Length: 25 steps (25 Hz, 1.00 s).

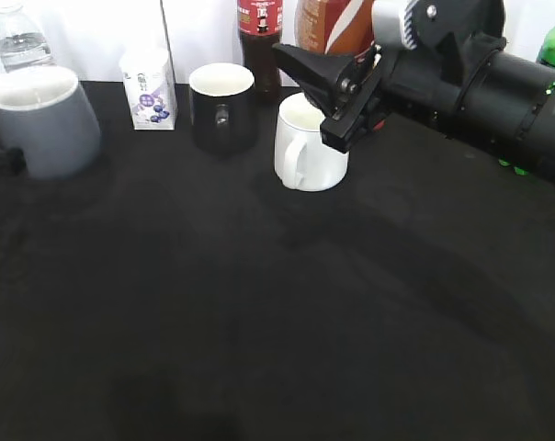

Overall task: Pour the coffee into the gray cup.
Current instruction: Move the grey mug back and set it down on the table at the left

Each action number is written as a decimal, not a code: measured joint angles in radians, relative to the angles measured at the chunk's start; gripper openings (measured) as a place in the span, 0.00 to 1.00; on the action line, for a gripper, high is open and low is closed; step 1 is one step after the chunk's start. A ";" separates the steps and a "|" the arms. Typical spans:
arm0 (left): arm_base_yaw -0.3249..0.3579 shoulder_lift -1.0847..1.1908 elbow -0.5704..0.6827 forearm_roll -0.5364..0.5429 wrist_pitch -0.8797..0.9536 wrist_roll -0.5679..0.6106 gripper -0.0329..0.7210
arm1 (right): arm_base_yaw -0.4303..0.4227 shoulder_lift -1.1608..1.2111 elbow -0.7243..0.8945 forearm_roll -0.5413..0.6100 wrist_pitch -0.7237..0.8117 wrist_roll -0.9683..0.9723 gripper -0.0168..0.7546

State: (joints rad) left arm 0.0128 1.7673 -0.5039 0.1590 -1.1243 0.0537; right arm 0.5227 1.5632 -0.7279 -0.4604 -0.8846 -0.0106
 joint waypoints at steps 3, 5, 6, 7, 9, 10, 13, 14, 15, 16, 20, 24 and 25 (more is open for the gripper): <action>0.007 0.092 -0.101 -0.005 0.004 0.003 0.12 | 0.000 0.000 0.000 0.002 0.000 0.000 0.71; 0.007 0.157 -0.174 -0.005 0.011 0.003 0.12 | 0.000 0.000 0.000 0.003 0.000 0.000 0.71; 0.007 0.192 -0.208 -0.005 0.034 0.003 0.12 | 0.000 0.000 0.000 0.003 0.000 0.000 0.71; 0.007 0.223 -0.243 -0.005 0.055 0.003 0.12 | 0.000 0.000 0.000 0.004 0.000 0.000 0.71; 0.007 0.280 -0.296 -0.004 0.072 0.003 0.12 | 0.000 0.000 0.000 0.007 0.000 0.000 0.71; 0.007 0.303 -0.320 -0.004 0.084 0.003 0.12 | 0.000 0.000 0.000 0.007 0.000 0.000 0.71; 0.007 0.333 -0.354 -0.003 0.093 0.002 0.12 | 0.000 0.000 0.000 0.007 0.000 0.000 0.71; 0.007 0.342 -0.355 -0.003 0.080 0.000 0.13 | 0.000 0.000 0.000 0.007 0.000 0.000 0.71; 0.007 0.344 -0.355 -0.003 0.070 -0.007 0.16 | 0.000 0.000 0.000 0.007 0.000 0.000 0.71; 0.007 0.344 -0.355 -0.001 0.060 -0.010 0.21 | 0.000 0.000 0.000 0.007 0.000 0.000 0.71; 0.007 0.344 -0.355 0.004 0.057 -0.014 0.37 | 0.000 0.000 0.000 0.007 0.000 0.000 0.71; 0.007 0.315 -0.298 0.005 0.039 -0.017 0.38 | 0.000 0.000 0.000 0.007 0.000 0.000 0.71; 0.007 0.295 -0.285 0.006 0.042 -0.017 0.38 | 0.000 0.000 0.000 0.007 0.000 0.000 0.71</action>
State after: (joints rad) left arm 0.0203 2.0619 -0.7894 0.1651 -1.0820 0.0363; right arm 0.5227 1.5632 -0.7279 -0.4537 -0.8846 -0.0106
